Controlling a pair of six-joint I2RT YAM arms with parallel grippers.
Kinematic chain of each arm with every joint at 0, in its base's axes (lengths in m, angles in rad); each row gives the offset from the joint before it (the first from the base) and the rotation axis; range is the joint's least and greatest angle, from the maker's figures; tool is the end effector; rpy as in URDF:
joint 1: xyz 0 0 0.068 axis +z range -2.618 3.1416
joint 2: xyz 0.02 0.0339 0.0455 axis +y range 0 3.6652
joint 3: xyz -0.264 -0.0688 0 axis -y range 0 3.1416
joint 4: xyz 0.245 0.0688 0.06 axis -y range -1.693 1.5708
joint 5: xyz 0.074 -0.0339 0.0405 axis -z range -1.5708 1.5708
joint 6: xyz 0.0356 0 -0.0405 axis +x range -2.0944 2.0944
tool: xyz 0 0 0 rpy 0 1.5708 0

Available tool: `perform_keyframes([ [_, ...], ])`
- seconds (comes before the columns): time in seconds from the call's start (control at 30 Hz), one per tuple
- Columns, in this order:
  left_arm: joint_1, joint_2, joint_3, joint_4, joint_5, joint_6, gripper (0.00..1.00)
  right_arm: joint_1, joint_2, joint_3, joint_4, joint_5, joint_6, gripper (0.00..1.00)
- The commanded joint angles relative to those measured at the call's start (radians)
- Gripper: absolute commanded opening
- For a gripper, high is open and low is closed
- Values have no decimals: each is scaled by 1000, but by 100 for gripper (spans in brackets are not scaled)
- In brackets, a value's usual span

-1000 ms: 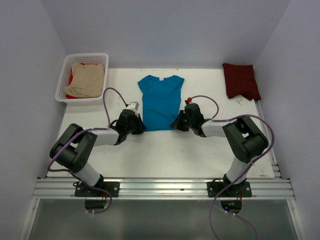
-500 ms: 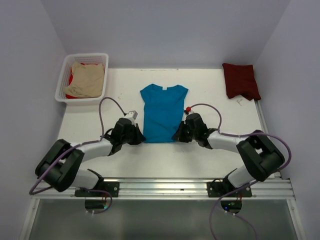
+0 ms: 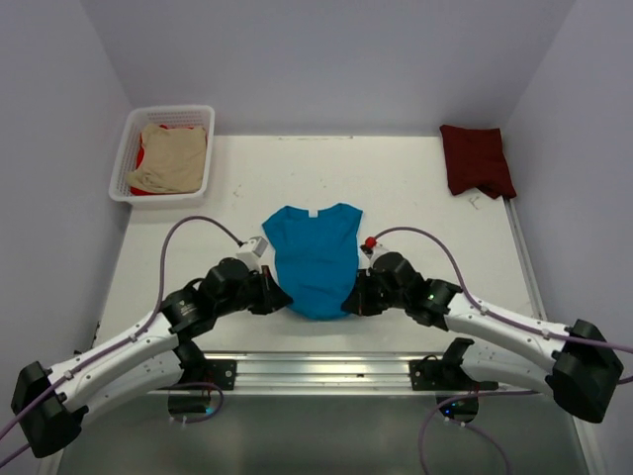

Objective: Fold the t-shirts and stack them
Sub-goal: Fold the tshirt

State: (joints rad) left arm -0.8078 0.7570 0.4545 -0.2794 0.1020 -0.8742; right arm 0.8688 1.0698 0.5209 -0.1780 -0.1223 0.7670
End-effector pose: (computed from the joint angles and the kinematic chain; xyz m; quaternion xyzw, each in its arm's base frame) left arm 0.1157 -0.1263 0.2190 -0.0050 0.8794 -0.3831 0.2825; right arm 0.1357 0.1671 0.1958 -0.0713 0.9081 0.3364 0.2388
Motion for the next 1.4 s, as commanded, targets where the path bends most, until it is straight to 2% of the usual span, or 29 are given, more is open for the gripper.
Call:
perform_keyframes([
  [0.0,-22,-41,116,-217,-79,-51,0,18,-106,86,-187,59,25,0],
  [0.1,-24,-45,147,-265,-146,-25,0,18,-142,151,-247,117,-1,0],
  [0.27,-24,1,226,-300,-323,35,0,15,-36,255,-245,225,-86,0],
  [0.4,-24,48,242,-218,-540,101,0,-2,82,327,-195,312,-152,0],
  [0.57,-8,149,286,-52,-669,175,0,-56,217,412,-120,331,-205,0],
  [0.67,25,202,303,56,-674,228,0,-102,280,444,-71,340,-219,0],
  [0.9,159,364,320,256,-547,332,0,-200,416,516,21,337,-238,0],
  [1.03,242,526,358,452,-532,412,0,-254,574,663,38,389,-236,0],
  [1.07,261,566,384,514,-512,420,0,-270,655,701,35,439,-235,6],
  [1.1,307,608,435,555,-492,429,0,-277,708,743,26,475,-232,22],
  [1.13,329,695,467,589,-473,428,9,-281,751,834,20,501,-229,42],
  [1.17,350,735,510,594,-460,416,30,-284,831,885,3,545,-229,58],
  [1.2,378,773,603,583,-435,419,54,-286,858,933,-39,562,-230,84],
  [1.23,381,827,648,560,-443,422,99,-284,871,985,-37,570,-229,94],
  [1.27,381,838,686,513,-452,423,100,-284,868,981,-19,570,-229,99],
  [1.3,381,835,725,502,-443,429,100,-286,834,935,48,570,-238,99],
  [1.37,381,809,707,502,-421,443,100,-284,780,881,101,570,-251,99],
])
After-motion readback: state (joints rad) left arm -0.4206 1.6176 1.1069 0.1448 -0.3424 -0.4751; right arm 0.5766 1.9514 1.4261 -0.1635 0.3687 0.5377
